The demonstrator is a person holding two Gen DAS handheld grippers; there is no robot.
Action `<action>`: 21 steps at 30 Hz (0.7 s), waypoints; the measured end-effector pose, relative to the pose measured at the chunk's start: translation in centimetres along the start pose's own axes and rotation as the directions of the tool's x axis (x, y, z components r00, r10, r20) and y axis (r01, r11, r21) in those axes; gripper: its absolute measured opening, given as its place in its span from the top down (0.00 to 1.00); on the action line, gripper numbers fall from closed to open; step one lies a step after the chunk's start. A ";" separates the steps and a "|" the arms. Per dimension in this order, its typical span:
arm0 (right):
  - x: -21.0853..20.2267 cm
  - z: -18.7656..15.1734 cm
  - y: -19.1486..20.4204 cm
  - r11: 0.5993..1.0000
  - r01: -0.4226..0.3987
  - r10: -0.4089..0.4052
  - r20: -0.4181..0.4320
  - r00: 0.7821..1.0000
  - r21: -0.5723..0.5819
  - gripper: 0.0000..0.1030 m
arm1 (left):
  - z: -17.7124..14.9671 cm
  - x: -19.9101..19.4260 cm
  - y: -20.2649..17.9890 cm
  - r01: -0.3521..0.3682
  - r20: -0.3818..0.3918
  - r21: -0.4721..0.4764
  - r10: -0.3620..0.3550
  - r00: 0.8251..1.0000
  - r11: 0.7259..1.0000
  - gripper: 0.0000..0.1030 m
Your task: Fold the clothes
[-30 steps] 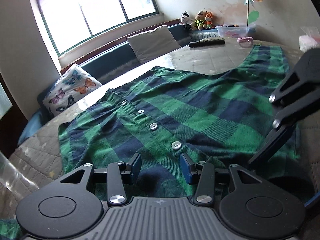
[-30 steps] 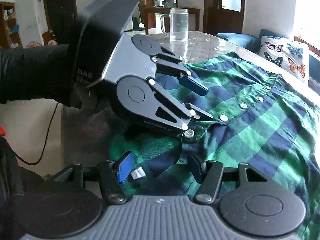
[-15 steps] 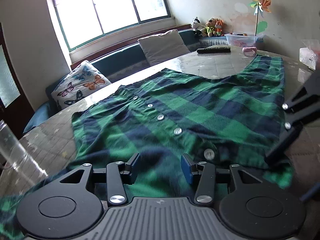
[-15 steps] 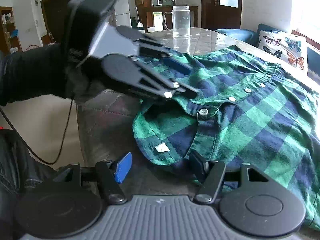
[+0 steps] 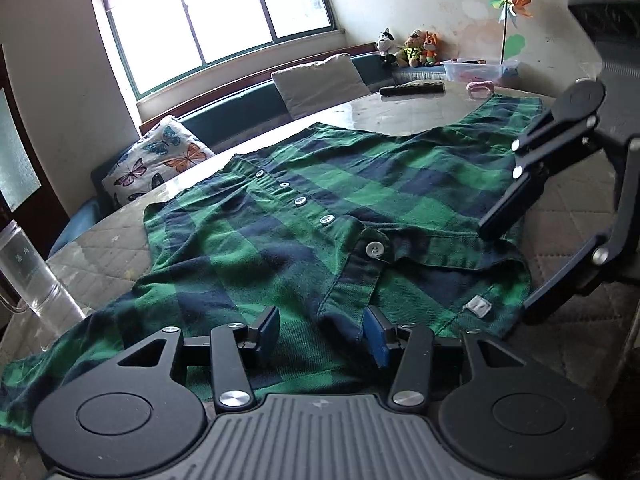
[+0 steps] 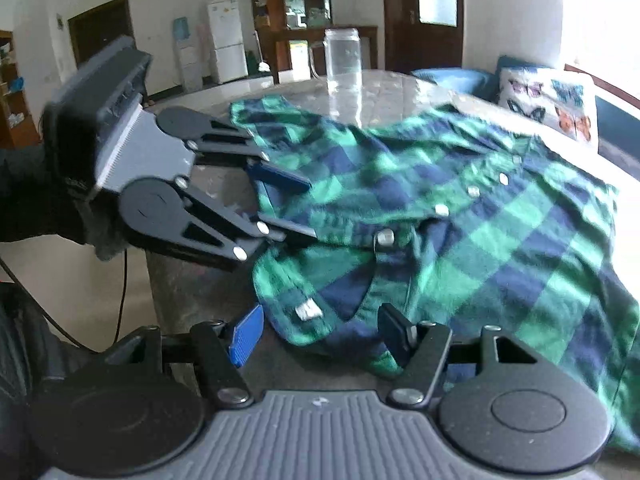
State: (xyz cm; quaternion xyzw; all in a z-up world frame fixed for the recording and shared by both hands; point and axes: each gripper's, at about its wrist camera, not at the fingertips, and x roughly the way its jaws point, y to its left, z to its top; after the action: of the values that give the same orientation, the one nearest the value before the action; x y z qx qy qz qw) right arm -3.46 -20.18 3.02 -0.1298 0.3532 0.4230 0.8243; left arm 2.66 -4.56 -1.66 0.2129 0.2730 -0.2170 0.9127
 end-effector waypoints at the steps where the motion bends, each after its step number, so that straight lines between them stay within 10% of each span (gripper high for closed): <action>1: 0.2 -0.2 -0.1 1.000 0.002 -0.002 -0.005 1.000 0.007 0.37 | 0.1 -0.1 0.0 -0.002 0.003 0.002 0.002 1.000 1.000 0.51; 13: -4.6 -1.1 -4.0 0.978 0.135 -0.150 0.087 0.985 0.160 0.33 | 2.9 -0.3 0.8 -0.016 0.085 -0.051 0.021 0.996 0.999 0.37; 21: -6.8 -3.7 -10.8 0.860 0.374 -0.413 0.043 0.910 0.348 0.33 | 4.3 1.3 -1.5 0.060 0.099 -0.073 -0.052 0.994 0.996 0.26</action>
State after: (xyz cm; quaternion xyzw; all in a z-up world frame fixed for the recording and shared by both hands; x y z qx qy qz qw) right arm 0.62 -32.73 4.18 -0.0338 0.3365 0.1867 0.9224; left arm 4.60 -8.32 0.47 0.1597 0.2422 -0.2422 0.9258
